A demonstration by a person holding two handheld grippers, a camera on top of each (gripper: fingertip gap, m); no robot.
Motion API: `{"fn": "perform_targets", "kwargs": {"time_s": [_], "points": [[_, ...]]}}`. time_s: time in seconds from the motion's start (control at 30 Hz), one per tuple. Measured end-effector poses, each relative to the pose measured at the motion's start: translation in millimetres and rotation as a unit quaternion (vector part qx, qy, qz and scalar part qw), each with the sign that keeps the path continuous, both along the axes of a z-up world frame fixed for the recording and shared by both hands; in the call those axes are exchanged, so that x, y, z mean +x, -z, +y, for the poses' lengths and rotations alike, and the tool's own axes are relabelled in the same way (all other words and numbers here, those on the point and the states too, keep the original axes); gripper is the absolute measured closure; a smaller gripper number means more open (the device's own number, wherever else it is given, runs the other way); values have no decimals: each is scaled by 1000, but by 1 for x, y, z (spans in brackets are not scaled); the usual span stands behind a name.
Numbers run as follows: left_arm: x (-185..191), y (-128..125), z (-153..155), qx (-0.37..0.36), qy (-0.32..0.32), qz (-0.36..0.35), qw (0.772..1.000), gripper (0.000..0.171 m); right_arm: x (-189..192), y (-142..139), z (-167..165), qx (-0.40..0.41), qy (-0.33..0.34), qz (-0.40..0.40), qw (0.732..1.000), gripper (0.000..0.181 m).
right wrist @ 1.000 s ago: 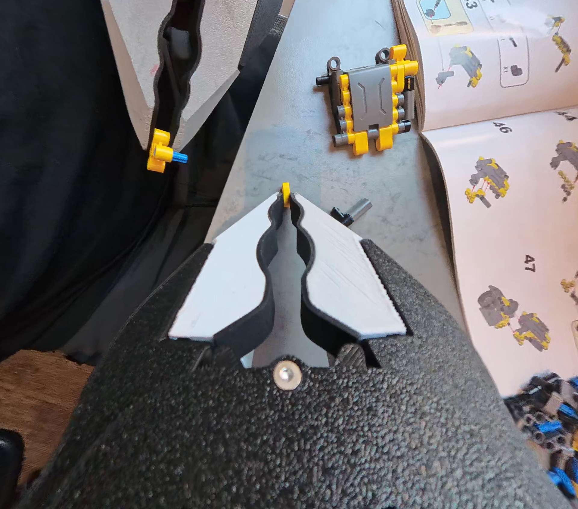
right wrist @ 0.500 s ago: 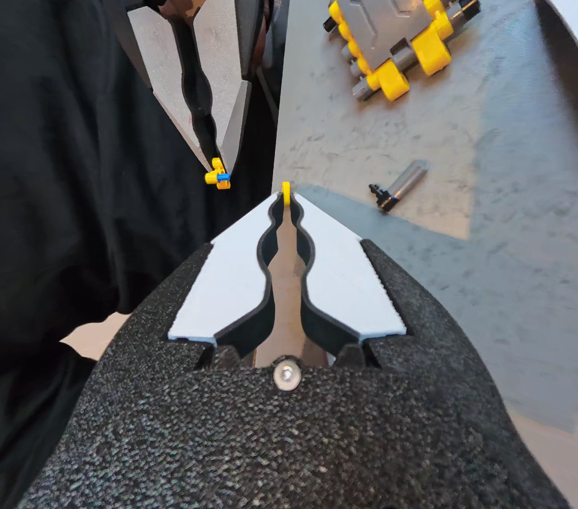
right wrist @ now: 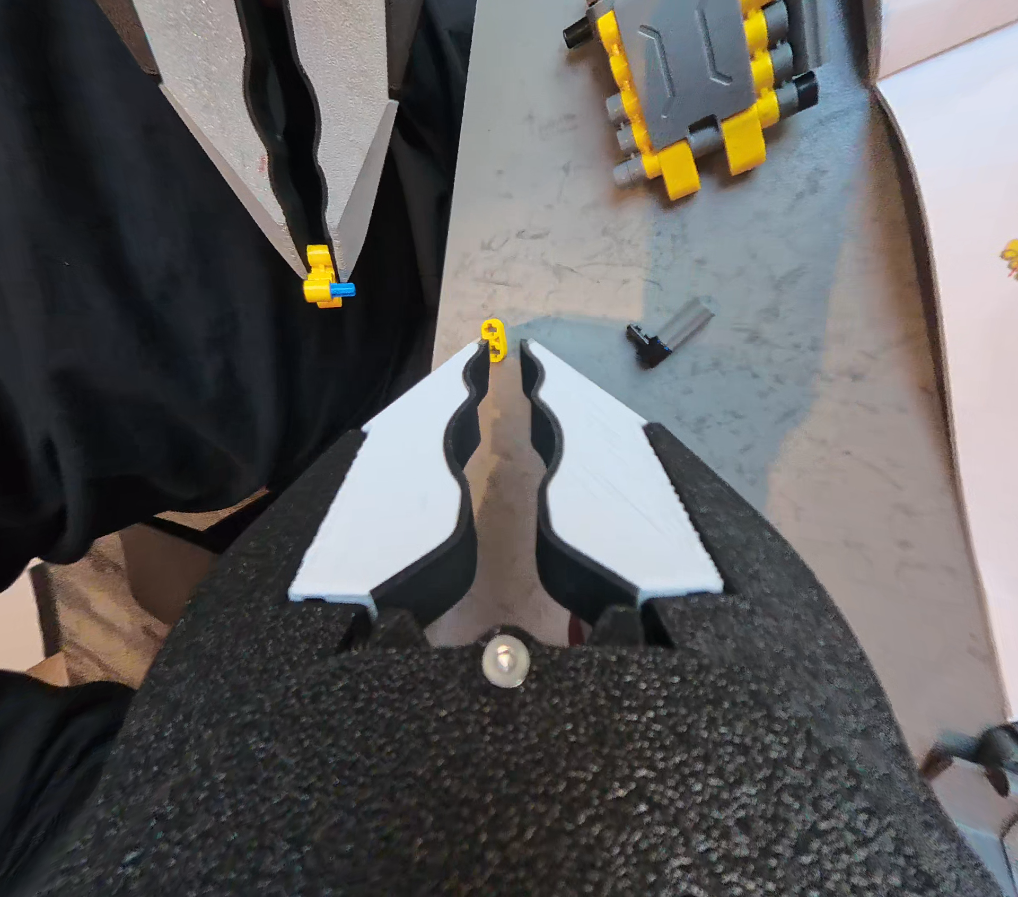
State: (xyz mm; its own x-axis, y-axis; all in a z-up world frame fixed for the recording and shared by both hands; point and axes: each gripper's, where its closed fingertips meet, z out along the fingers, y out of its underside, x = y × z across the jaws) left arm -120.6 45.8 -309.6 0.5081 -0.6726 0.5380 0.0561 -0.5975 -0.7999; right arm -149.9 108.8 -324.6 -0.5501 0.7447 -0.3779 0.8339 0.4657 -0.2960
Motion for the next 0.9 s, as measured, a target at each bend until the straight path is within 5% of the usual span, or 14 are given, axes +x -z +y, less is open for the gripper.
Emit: {"fn": "perform_targets", "kwargs": {"time_s": [0.2,0.37,0.5,0.9], "points": [[0,-2,1,2,-4,-5,1000,166,0,-7,8,9,20,51,998,167],[1,-18,8,13,-25,-49,998,166,4,-43,-3,-62,79,211,972,162],[1,-26,17,-18,-50,-96,994,166,22,-49,-6,-14,76,302,950,166],[2,-31,33,-74,-86,-155,981,166,26,-49,-31,-50,67,337,938,150]]}}
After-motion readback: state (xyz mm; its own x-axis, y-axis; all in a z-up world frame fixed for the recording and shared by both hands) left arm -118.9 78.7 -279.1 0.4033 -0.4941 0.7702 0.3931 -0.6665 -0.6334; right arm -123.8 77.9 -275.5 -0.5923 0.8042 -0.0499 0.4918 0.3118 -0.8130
